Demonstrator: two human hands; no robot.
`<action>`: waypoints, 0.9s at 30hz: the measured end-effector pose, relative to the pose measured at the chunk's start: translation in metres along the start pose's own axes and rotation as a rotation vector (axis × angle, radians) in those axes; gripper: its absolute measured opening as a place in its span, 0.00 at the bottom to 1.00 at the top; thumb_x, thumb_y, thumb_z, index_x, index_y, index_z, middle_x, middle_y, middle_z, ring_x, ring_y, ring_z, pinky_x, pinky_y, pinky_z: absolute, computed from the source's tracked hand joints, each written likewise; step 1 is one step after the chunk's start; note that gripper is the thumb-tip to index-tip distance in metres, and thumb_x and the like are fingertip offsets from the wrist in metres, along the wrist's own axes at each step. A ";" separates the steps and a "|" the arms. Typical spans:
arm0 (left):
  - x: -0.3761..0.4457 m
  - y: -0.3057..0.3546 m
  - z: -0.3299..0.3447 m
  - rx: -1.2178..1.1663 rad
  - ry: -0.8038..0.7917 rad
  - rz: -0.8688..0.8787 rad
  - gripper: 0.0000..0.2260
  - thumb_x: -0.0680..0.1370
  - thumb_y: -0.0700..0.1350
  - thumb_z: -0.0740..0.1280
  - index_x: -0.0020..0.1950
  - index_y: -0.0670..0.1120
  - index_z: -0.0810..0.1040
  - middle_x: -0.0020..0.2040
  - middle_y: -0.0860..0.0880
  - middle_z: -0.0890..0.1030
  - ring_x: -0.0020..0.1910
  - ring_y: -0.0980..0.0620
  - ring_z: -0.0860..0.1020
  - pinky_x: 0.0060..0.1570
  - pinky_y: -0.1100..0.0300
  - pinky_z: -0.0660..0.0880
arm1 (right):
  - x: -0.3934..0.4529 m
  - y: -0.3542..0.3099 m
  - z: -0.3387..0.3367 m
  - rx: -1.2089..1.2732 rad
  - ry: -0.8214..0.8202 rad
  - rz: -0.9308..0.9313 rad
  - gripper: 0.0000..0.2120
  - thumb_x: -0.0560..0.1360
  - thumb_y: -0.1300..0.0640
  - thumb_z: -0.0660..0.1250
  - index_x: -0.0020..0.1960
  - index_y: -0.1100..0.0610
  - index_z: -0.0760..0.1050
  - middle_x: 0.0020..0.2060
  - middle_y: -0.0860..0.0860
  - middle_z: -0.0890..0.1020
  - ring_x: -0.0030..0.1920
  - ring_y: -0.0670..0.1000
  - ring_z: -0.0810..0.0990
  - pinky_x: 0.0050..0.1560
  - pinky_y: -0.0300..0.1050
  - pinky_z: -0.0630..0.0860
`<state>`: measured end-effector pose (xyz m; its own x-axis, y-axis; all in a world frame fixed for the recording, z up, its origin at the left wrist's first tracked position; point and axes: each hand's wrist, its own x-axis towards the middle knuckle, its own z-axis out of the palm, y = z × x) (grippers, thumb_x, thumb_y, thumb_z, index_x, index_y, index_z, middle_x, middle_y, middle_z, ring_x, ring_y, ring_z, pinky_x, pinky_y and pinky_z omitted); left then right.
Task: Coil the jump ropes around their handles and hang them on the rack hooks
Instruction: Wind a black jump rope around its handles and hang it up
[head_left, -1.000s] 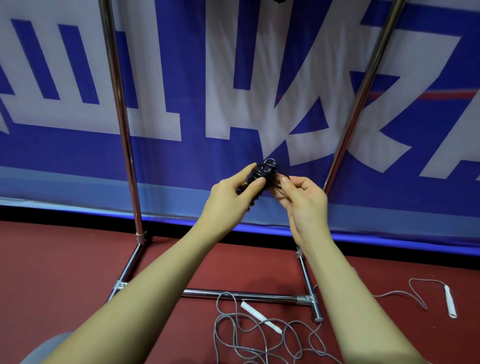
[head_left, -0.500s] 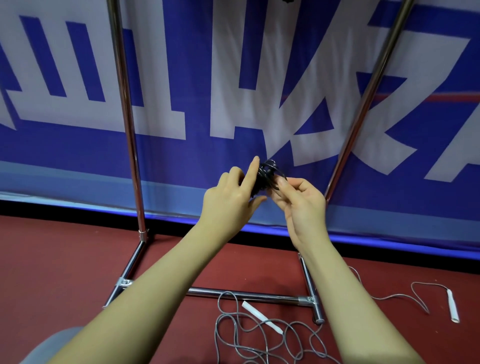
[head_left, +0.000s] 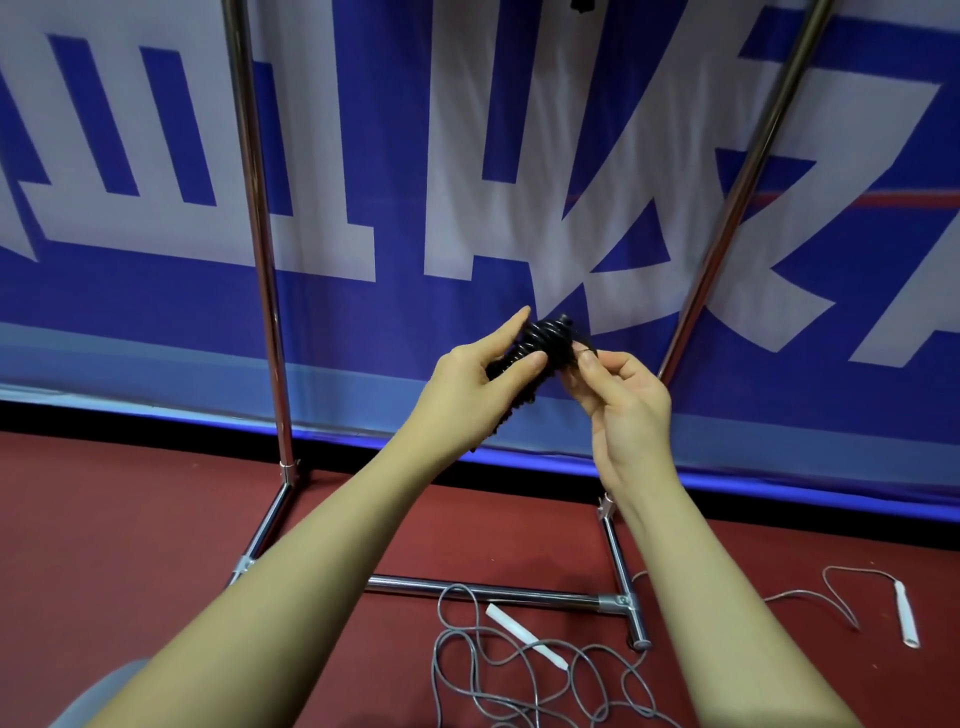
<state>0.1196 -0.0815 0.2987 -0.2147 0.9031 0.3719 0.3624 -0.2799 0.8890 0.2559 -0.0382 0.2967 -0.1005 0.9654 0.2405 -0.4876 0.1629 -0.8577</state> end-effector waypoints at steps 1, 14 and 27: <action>0.001 0.001 -0.002 0.210 -0.003 0.014 0.23 0.80 0.55 0.63 0.75 0.61 0.62 0.45 0.49 0.82 0.43 0.51 0.78 0.44 0.54 0.77 | -0.001 0.001 0.000 -0.006 0.008 0.002 0.05 0.77 0.69 0.64 0.43 0.63 0.74 0.38 0.50 0.85 0.43 0.48 0.84 0.48 0.40 0.79; 0.004 -0.023 0.011 0.967 0.434 0.523 0.28 0.73 0.61 0.57 0.67 0.48 0.77 0.38 0.44 0.73 0.23 0.49 0.65 0.23 0.67 0.55 | -0.005 0.002 0.006 -0.203 -0.034 -0.037 0.06 0.77 0.67 0.65 0.42 0.60 0.74 0.36 0.51 0.83 0.41 0.49 0.83 0.47 0.44 0.81; 0.003 -0.013 -0.001 -0.055 0.000 -0.045 0.30 0.78 0.52 0.68 0.77 0.56 0.60 0.41 0.54 0.80 0.33 0.62 0.76 0.33 0.62 0.73 | 0.002 0.000 0.005 -0.207 -0.030 -0.092 0.08 0.75 0.68 0.67 0.40 0.58 0.75 0.36 0.50 0.85 0.42 0.51 0.83 0.54 0.45 0.78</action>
<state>0.1135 -0.0751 0.2881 -0.2297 0.9152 0.3312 0.3016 -0.2566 0.9183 0.2516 -0.0376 0.2995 -0.0908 0.9388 0.3324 -0.3082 0.2909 -0.9058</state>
